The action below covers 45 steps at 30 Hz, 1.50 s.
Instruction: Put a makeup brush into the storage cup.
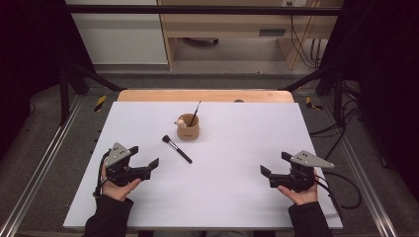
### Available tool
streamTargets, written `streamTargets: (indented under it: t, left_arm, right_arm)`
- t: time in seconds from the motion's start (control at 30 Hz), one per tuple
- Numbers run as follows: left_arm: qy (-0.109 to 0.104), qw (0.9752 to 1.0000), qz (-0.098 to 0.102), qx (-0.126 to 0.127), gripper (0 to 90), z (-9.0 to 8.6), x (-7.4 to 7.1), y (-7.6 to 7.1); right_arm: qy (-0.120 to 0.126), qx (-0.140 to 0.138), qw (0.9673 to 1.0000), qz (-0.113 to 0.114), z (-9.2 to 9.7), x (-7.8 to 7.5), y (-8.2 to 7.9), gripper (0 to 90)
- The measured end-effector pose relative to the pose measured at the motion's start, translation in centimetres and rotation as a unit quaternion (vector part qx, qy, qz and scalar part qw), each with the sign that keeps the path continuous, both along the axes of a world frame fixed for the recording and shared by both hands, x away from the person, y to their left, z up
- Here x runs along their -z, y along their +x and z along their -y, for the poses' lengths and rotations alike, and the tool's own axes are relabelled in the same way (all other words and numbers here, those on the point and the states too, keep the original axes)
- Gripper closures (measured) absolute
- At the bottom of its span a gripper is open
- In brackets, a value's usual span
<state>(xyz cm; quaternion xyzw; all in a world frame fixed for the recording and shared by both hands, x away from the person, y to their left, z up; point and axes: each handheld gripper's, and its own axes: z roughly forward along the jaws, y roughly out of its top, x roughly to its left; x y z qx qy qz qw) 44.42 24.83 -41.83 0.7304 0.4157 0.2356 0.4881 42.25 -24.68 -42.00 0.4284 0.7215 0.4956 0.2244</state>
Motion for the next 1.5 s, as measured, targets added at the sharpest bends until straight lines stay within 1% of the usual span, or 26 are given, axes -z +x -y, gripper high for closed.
streamTargets:
  t: [0.1,0.3,0.63,0.7,0.97,1.13,1.23,1.3,1.33,1.5]
  left_arm:
    - [-0.002,1.0000,0.001,-0.002,10.3,0.1,-0.1,0.0]
    - [0.000,1.0000,0.002,-0.001,10.3,0.3,-0.4,0.3]
    - [0.008,0.9999,-0.006,0.000,10.5,1.5,-0.5,0.9]
    - [0.010,0.9999,-0.012,-0.001,10.6,1.8,-0.4,1.0]
    - [0.024,0.9994,-0.024,-0.001,10.8,3.3,-0.1,2.0]
    - [0.028,0.9991,-0.031,-0.006,11.2,4.0,0.1,2.5]
    - [0.028,0.9988,-0.040,-0.010,11.5,4.5,0.2,3.0]
    - [0.028,0.9987,-0.042,-0.013,11.9,4.9,0.4,3.4]
    - [0.033,0.9984,-0.043,-0.013,12.0,5.1,0.5,3.6]
    - [0.031,0.9979,-0.054,-0.020,12.5,5.8,1.3,4.4]
  right_arm:
    - [0.000,0.000,1.0000,-0.003,0.0,0.0,0.0,6.9]
    - [0.001,0.001,1.0000,-0.001,0.1,-0.1,-0.1,6.9]
    - [-0.001,-0.001,1.0000,0.000,0.1,-0.1,-0.1,7.1]
    - [0.001,-0.001,1.0000,0.000,0.1,0.0,-0.1,7.1]
    - [0.001,0.000,1.0000,0.000,0.1,0.0,-0.1,7.1]
    - [0.002,0.001,1.0000,-0.001,0.1,0.0,0.0,7.1]
    - [-0.001,0.000,1.0000,-0.001,0.1,0.0,0.0,7.2]
    - [0.000,-0.001,1.0000,0.000,0.1,0.0,0.0,7.2]
    - [0.000,0.000,1.0000,0.000,0.1,0.0,0.0,7.2]
    - [0.000,0.000,1.0000,0.000,0.1,0.0,0.0,7.2]
